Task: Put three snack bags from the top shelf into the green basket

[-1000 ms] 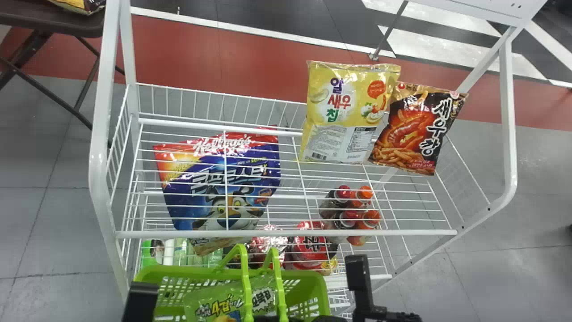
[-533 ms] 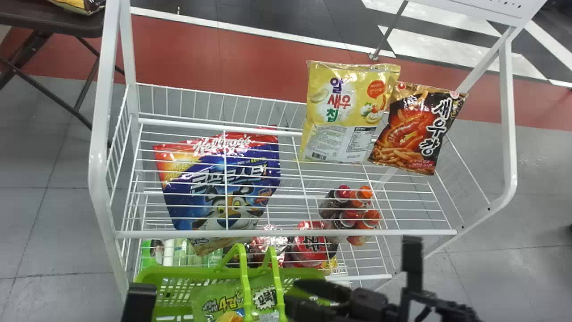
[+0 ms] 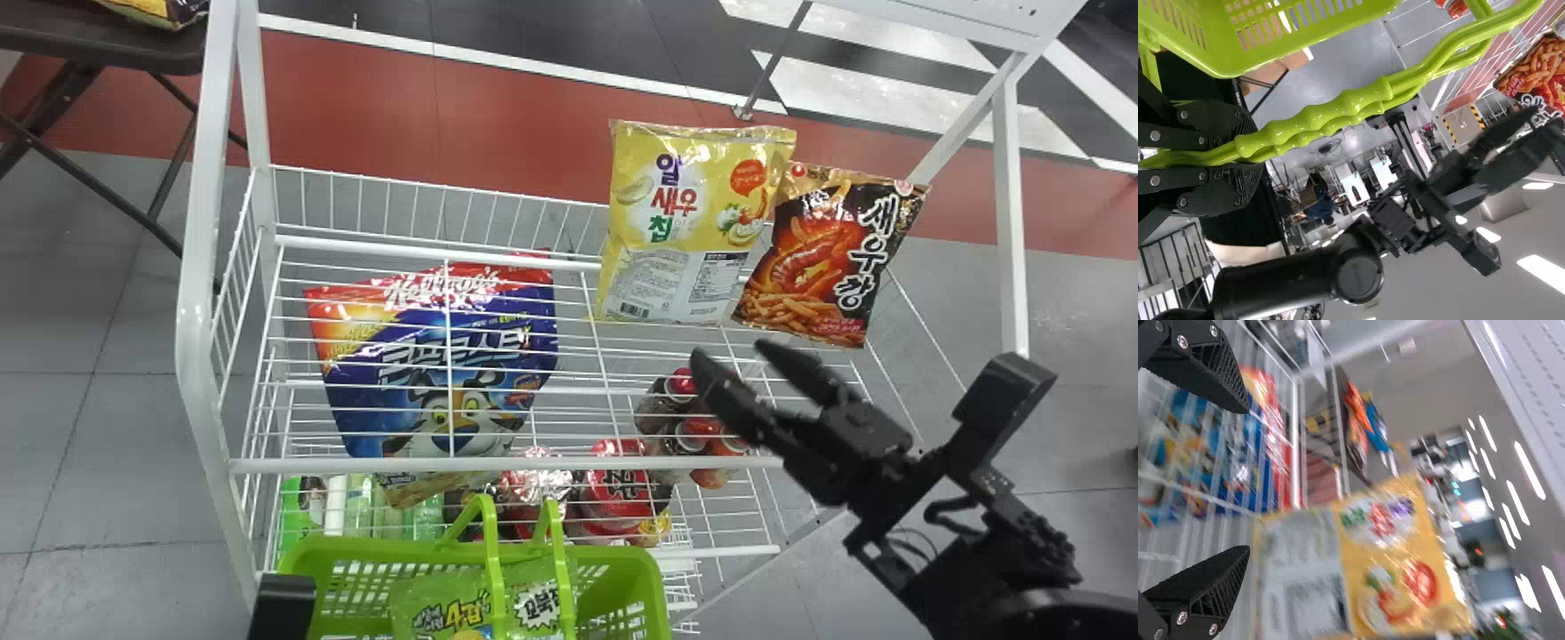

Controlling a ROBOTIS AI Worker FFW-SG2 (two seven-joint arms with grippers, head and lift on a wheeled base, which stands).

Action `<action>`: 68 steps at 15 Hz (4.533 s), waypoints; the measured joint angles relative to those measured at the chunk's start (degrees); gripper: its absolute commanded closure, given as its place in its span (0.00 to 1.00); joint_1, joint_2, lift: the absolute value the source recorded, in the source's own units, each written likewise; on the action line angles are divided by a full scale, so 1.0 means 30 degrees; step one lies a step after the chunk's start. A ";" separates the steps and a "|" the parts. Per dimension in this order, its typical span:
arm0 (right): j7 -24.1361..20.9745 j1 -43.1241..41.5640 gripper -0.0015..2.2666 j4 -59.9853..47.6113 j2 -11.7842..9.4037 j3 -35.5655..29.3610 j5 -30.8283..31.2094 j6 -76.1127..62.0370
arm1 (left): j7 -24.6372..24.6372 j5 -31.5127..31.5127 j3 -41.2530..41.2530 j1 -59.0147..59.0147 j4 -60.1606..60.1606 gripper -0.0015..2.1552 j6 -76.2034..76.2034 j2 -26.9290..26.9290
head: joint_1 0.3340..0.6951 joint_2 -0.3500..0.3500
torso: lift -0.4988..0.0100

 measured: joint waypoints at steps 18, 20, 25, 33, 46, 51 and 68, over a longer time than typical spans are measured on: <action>-0.6334 -0.7749 0.13 0.9856 -0.3474 0.0769 0.3956 -0.3644 | 0.0230 -0.0292 -0.0130 0.0145 -0.0241 0.99 0.0502 0.0080 | 1.00 0.00 | 0.89; -0.5995 -0.8125 0.27 1.0206 -0.3659 0.1113 0.4206 -0.3395 | 0.0273 -0.0300 -0.0130 0.0118 -0.0237 0.99 0.0606 0.0099 | 1.00 0.00 | 0.89; -0.5897 -0.8347 0.94 1.0647 -0.3606 0.1575 0.4322 -0.3528 | 0.0357 -0.0301 -0.0154 -0.0062 -0.0234 0.99 0.0926 0.0119 | 1.00 0.00 | 0.89; -0.7824 -0.5987 0.94 0.7873 -0.3054 0.0725 0.3999 -0.4358 | 0.0239 -0.0297 -0.0185 -0.0063 -0.0275 0.99 0.0878 0.0192 | 1.00 0.00 | 0.89; -0.1412 0.0230 0.94 -0.3021 0.0247 -0.4986 -0.1779 0.9951 | 0.0193 -0.0271 -0.0049 -0.0026 -0.0207 0.99 0.0527 0.0056 | 1.00 0.00 | 0.89; 0.0515 0.0808 0.94 -0.4444 0.0627 -0.5774 -0.4009 1.9477 | 0.0328 -0.0268 -0.0131 -0.0337 -0.0107 0.99 0.0623 0.0027 | 1.00 0.00 | 0.89; -0.1463 0.2144 0.95 -0.0904 -0.0422 0.0926 -0.3439 2.0849 | 0.0445 -0.0193 -0.0389 -0.0666 -0.0202 0.99 0.0935 0.0070 | 1.00 0.00 | 0.89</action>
